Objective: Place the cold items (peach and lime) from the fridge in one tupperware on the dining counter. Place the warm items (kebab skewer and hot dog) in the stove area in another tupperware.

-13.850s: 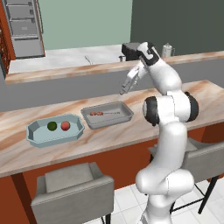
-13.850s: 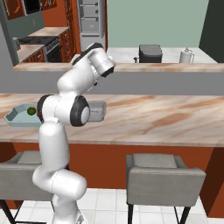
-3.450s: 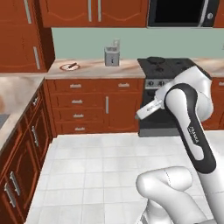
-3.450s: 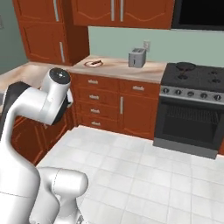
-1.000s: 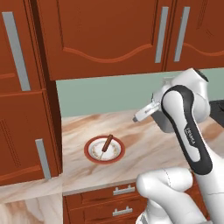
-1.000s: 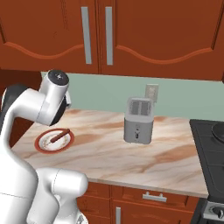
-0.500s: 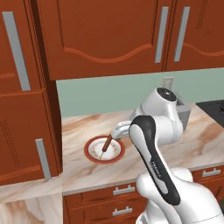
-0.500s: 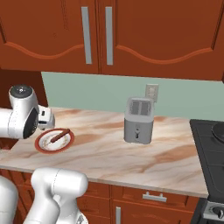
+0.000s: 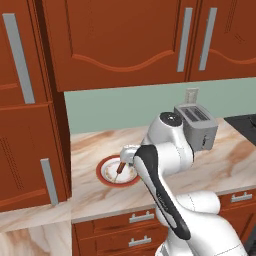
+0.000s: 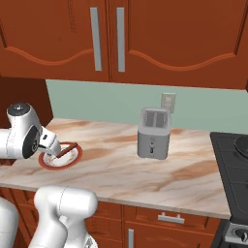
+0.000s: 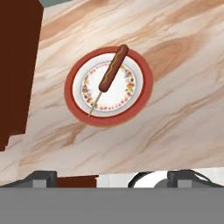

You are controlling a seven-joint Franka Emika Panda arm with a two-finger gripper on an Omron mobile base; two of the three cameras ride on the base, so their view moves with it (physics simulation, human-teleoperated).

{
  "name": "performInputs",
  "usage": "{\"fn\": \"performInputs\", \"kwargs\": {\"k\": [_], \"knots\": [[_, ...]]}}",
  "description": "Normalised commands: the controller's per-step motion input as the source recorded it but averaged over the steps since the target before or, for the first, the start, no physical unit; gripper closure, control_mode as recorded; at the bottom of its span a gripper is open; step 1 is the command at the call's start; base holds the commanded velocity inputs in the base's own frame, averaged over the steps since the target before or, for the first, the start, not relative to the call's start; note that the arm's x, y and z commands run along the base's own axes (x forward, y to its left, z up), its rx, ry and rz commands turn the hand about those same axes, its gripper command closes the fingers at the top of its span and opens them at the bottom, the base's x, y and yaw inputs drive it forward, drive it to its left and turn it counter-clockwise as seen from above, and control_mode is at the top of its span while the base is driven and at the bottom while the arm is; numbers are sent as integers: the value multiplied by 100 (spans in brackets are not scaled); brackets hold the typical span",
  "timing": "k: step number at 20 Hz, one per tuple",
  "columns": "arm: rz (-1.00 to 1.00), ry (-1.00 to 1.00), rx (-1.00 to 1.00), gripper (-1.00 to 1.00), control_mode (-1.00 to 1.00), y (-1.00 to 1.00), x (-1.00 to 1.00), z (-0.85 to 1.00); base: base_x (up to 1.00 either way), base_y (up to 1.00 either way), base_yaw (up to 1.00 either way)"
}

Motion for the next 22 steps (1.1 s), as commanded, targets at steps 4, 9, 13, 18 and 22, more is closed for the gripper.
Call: {"fn": "performInputs", "kwargs": {"k": [4, 9, 13, 18, 22], "knots": [[-31, 6, 0, -100, -100, 0, 38, -29, 0, 0, 0], [-25, 7, 0, -100, -100, 0, 42, -29, 0, 0, 0], [-19, 8, 0, -100, -100, 0, 41, -30, 0, 0, 0], [-16, 12, 0, -100, -100, 4, 50, -23, 0, 0, 0], [-14, 14, 0, -100, -100, 14, 44, -29, 0, 0, 0]]}}
